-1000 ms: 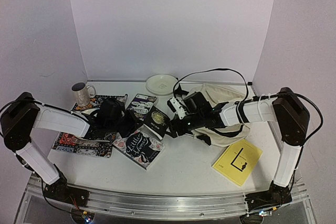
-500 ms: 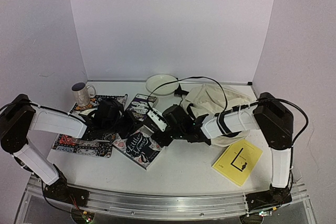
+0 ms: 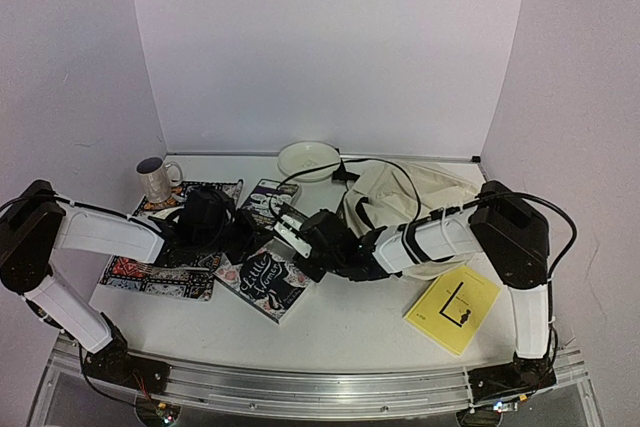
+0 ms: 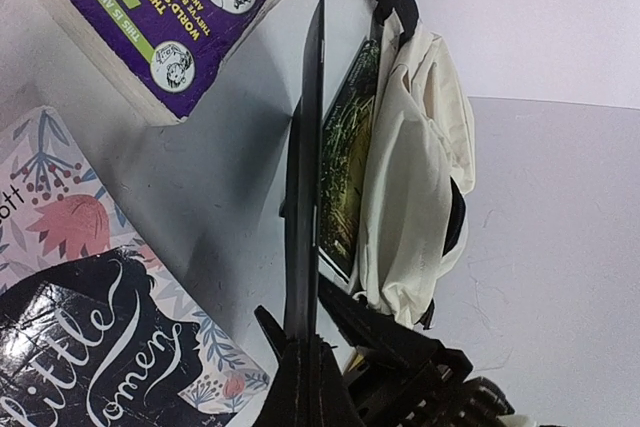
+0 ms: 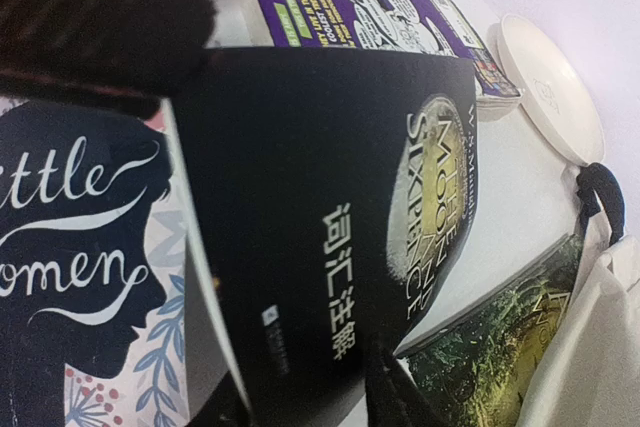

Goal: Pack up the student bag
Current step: Pass from the right arm to the left

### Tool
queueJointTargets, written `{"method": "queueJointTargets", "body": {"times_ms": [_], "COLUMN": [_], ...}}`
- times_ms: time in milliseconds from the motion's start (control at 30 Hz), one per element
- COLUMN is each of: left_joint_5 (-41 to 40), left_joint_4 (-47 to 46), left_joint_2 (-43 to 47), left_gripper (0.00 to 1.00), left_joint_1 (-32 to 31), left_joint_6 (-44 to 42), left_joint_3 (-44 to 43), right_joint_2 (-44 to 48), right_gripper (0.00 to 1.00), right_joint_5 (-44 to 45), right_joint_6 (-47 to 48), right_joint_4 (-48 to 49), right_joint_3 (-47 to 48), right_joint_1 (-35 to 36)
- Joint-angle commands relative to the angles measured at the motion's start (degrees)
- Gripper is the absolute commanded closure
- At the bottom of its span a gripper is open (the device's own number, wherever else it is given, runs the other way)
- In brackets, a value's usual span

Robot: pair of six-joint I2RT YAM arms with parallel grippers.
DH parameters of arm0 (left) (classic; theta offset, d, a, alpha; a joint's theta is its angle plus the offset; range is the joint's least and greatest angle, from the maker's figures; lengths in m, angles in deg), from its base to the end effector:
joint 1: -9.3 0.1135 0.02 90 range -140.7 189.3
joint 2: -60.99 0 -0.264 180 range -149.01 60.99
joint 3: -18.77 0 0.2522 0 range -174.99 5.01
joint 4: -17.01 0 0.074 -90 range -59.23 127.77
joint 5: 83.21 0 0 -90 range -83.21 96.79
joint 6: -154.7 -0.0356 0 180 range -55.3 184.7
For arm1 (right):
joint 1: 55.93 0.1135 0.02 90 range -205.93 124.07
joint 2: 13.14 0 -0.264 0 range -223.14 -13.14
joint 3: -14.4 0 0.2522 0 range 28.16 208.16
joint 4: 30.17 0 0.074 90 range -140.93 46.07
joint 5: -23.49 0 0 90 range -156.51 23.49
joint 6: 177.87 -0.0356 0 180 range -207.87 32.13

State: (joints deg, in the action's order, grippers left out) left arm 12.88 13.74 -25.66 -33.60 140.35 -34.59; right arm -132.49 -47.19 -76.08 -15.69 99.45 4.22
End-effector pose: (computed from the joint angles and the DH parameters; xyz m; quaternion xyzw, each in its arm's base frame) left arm 0.2246 -0.2139 0.1839 -0.2184 0.8373 -0.4526 0.2155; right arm 0.2387 0.3922 0.1650 -0.3957 0.7095 0.1069 0.5732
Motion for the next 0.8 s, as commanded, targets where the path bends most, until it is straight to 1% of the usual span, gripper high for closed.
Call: {"method": "queueJointTargets", "body": {"times_ms": [0, 167, 200, 300, 500, 633, 667, 700, 767], "left_joint_5": [0.59, 0.17, 0.17, 0.29, 1.62, 1.73, 1.76, 1.80, 1.76], "left_joint_4": [-2.11, -2.13, -2.13, -2.13, -2.17, -2.22, -2.22, -2.22, -2.22], "left_joint_2": [0.04, -0.97, -1.17, -2.05, -4.65, -5.69, -5.82, -5.93, -5.84], "left_gripper": [0.96, 0.82, 0.81, 0.77, 0.73, 0.73, 0.75, 0.78, 0.90], "left_joint_1": [0.10, 0.06, 0.07, 0.06, 0.01, 0.01, 0.01, 0.01, 0.02], "left_joint_6": [1.07, 1.41, 1.32, 1.32, 1.29, 0.96, 0.86, 0.75, 0.58], "left_joint_3": [0.52, 0.56, 0.43, 0.03, -1.51, -2.52, -2.67, -2.76, -2.60], "right_joint_2": [1.93, 2.69, 2.71, 2.65, 1.93, 1.26, 1.28, 1.35, 1.89], "right_gripper": [0.77, 0.94, 0.96, 0.98, 0.98, 0.97, 0.96, 0.94, 0.90], "right_joint_5": [0.70, -1.31, -1.61, -2.23, -2.24, -2.16, -2.20, -2.23, -2.09], "right_joint_6": [0.18, -0.51, -0.67, -0.88, -0.83, -0.76, -0.79, -0.80, -0.77], "right_joint_4": [0.97, 1.03, 1.01, 1.02, 0.74, 0.22, 0.14, -0.01, -0.57], "right_joint_3": [-0.18, 0.02, 0.09, 0.27, 1.30, 2.39, 2.51, 2.59, 2.55], "right_joint_1": [0.66, 1.23, 1.36, 1.80, 2.74, 3.06, 3.15, 3.18, 3.19]}}
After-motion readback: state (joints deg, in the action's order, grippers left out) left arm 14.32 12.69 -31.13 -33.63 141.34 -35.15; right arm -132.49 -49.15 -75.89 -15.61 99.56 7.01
